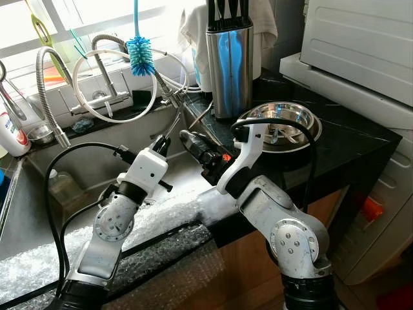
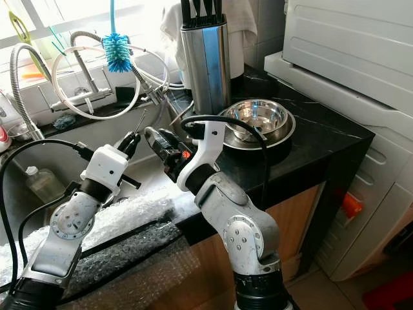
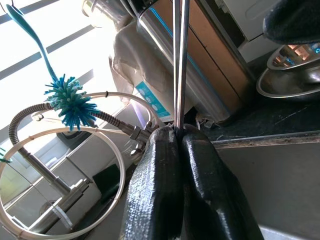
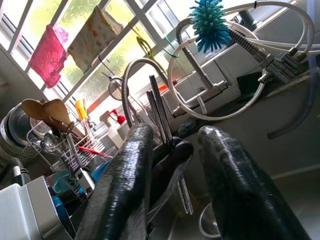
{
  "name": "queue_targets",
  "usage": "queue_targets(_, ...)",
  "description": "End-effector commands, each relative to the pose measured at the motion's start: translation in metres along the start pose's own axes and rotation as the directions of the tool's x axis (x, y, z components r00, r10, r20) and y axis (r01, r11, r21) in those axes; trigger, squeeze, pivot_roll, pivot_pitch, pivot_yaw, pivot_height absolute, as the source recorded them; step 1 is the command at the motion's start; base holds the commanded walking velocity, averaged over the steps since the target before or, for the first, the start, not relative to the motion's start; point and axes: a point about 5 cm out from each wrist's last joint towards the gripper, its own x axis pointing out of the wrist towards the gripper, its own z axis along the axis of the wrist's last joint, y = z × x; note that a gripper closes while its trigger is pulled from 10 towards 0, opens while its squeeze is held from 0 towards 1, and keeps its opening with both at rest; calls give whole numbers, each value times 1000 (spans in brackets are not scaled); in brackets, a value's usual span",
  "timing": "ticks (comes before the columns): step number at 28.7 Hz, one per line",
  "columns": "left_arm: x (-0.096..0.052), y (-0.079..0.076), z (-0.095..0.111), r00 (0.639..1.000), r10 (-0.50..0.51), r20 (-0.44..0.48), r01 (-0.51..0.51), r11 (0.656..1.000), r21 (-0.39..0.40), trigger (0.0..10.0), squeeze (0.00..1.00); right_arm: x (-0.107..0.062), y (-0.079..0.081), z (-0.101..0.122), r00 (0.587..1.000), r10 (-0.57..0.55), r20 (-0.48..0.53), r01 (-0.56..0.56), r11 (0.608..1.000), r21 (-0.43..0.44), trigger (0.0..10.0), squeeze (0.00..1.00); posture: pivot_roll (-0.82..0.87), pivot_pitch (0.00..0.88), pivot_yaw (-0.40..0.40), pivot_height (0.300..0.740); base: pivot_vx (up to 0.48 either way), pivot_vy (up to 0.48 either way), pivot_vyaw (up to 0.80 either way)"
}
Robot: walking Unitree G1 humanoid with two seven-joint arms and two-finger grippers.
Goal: Kitchen organization
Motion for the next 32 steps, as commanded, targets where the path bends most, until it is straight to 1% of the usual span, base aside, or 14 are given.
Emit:
queue_targets(1, 1, 7, -3, 999, 31, -19, -31, 999, -11, 0, 0, 6, 8, 1, 999, 37, 7, -37, 999, 9, 10000, 1000, -143, 0, 150, 740, 0, 0, 0)
queue_targets(9, 1, 6, -4, 999, 35, -22, -35, 999, -20, 0, 0, 6, 7, 3, 999, 26, 20, -26, 1000, 13, 10000, 1000, -145, 0, 149, 740, 0, 0, 0)
queue_targets(12, 1, 6, -5, 999, 39, -25, -39, 999, -22, 0, 0, 6, 8, 8, 999, 22, 39, -21, 1000, -17, 10000, 1000, -143, 0, 148, 740, 0, 0, 0)
queue_targets(13, 1, 7, -5, 999, 42, -28, -43, 999, -22, 0, 0, 6, 10, 11, 998, 27, 53, -24, 998, -54, 10000, 0, -145, 0, 149, 740, 0, 0, 0)
queue_targets(15, 1, 8, -6, 998, 52, -35, -53, 998, -24, 0, 0, 5, 13, 18, 996, 38, 75, -31, 995, -92, 10000, 0, -147, 0, 149, 740, 0, 0, 0)
queue_targets(18, 2, 9, -8, 996, 78, -53, -81, 996, -45, 0, 0, 3, 15, 24, 994, 41, 99, -30, 994, -108, 10000, 0, -149, 0, 149, 740, 0, 0, 0)
queue_targets(20, 2, 15, -12, 987, 142, -77, -149, 984, -97, 0, 0, -1, 14, 25, 995, 25, 94, -10, 987, -161, 10000, 0, -153, 0, 150, 740, 0, 0, 0)
queue_targets(21, 2, 15, -12, 987, 142, -77, -149, 984, -97, 0, 0, -1, 14, 25, 995, 25, 94, -10, 987, -161, 10000, 0, -153, 0, 150, 740, 0, 0, 0)
queue_targets(23, 1, 19, -14, 980, 178, -93, -189, 974, -127, 0, 0, -4, 14, 23, 995, 19, 95, -4, 987, -161, 10000, 0, -153, 0, 151, 740, 0, 0, 0)
queue_targets(25, 0, 28, -19, 961, 246, -128, -266, 947, -178, 0, 0, -8, 14, 23, 995, 16, 99, 1, 986, -166, 10000, 0, -153, 0, 151, 740, 0, 0, 0)
queue_targets(27, 0, 29, -19, 958, 255, -134, -276, 943, -185, 0, 0, -8, 15, 23, 995, 16, 100, 1, 986, -166, 10000, 0, -153, 0, 151, 740, 0, 0, 0)
queue_targets(28, -1, 32, -21, 949, 279, -148, -305, 933, -193, 9961, 0, -9, 15, 25, 993, 16, 115, 3, 986, -168, 10000, 0, -153, 0, 152, 740, 0, 0, 0)
queue_targets(30, -4, 39, -26, 926, 330, -182, -365, 906, -216, 10000, 0, -12, 16, 31, 988, 14, 153, 15, 983, -183, 10000, 0, -155, 0, 153, 740, 0, 0, 0)
queue_targets(32, -7, 43, -30, 914, 350, -204, -391, 893, -223, 10000, 0, -14, 15, 34, 985, -3, 170, 41, 974, -221, 10000, 0, -156, 0, 154, 740, 0, 0, 0)
